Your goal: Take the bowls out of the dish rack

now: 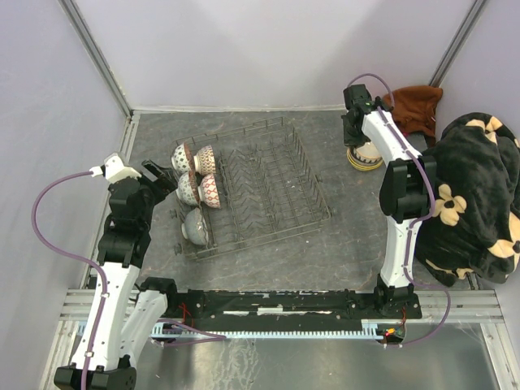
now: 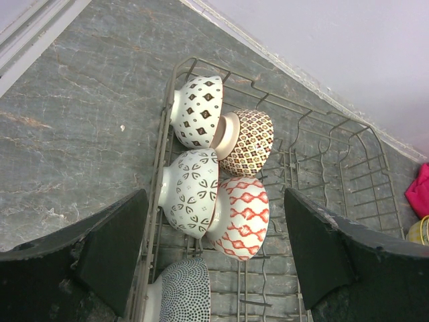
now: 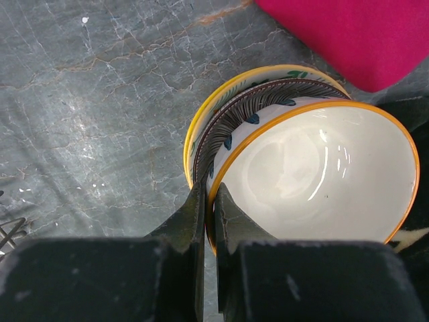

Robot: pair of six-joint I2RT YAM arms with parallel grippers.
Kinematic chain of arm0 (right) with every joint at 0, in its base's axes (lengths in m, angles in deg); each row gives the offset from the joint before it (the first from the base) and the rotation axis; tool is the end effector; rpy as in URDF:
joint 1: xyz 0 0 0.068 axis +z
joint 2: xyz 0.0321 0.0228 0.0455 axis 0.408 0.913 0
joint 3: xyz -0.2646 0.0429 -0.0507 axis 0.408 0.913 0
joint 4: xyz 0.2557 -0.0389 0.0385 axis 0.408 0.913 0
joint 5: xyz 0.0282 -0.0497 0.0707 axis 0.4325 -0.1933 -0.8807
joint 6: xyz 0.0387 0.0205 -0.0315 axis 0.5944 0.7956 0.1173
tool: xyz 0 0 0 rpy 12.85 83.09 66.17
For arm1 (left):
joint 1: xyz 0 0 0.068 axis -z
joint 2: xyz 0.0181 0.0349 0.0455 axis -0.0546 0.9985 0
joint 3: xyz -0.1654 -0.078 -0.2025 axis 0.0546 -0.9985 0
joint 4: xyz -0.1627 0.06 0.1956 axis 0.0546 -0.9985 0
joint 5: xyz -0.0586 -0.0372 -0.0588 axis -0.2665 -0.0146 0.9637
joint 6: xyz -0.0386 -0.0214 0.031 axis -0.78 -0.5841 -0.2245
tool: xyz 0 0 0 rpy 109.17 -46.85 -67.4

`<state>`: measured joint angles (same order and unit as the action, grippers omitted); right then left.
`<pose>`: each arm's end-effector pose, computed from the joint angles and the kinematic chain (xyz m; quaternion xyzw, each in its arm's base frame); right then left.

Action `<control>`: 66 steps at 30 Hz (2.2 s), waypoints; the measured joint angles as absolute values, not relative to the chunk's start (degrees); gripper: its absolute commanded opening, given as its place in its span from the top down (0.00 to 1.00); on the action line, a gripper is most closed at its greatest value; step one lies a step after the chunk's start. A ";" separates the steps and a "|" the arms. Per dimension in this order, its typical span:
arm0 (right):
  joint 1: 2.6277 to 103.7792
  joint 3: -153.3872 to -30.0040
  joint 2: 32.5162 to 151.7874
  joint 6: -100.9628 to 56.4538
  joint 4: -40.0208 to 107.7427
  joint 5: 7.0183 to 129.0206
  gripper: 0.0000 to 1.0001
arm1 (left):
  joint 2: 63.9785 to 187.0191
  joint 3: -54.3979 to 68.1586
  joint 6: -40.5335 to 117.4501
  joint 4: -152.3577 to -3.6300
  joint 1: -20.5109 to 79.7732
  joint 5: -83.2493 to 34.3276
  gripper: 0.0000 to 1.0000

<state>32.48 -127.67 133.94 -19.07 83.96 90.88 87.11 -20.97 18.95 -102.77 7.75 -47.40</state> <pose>0.4626 0.0589 0.2506 0.0455 0.9611 -0.0885 0.2576 0.1494 -0.0031 0.3344 -0.2559 0.7501 -0.0877 0.6034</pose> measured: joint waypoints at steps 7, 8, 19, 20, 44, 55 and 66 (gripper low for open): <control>32.04 -127.63 134.84 -18.26 82.74 89.99 0.92 | 87.11 -20.97 18.95 -102.77 7.75 -47.40 0.11; 32.04 -127.63 134.99 -18.15 82.61 89.79 0.91 | 87.11 -20.97 18.95 -102.77 7.75 -47.40 0.11; 31.65 -127.63 135.10 -17.12 82.17 89.18 0.54 | 87.11 -20.97 18.95 -102.77 7.75 -47.42 0.11; 31.56 -127.63 135.10 -17.06 82.15 89.20 0.50 | 87.11 -20.97 18.95 -102.77 7.75 -47.42 0.11; 45.27 -108.33 105.44 -14.74 66.89 84.04 0.37 | 87.61 -20.97 18.95 -102.73 7.75 -47.66 0.11; 56.41 -91.19 106.20 1.00 41.84 61.22 0.41 | 87.70 -20.97 18.95 -102.75 7.75 -47.66 0.11; 66.47 -92.00 118.62 9.69 28.60 56.35 0.42 | 86.91 -20.97 18.95 -102.75 7.75 -47.66 0.11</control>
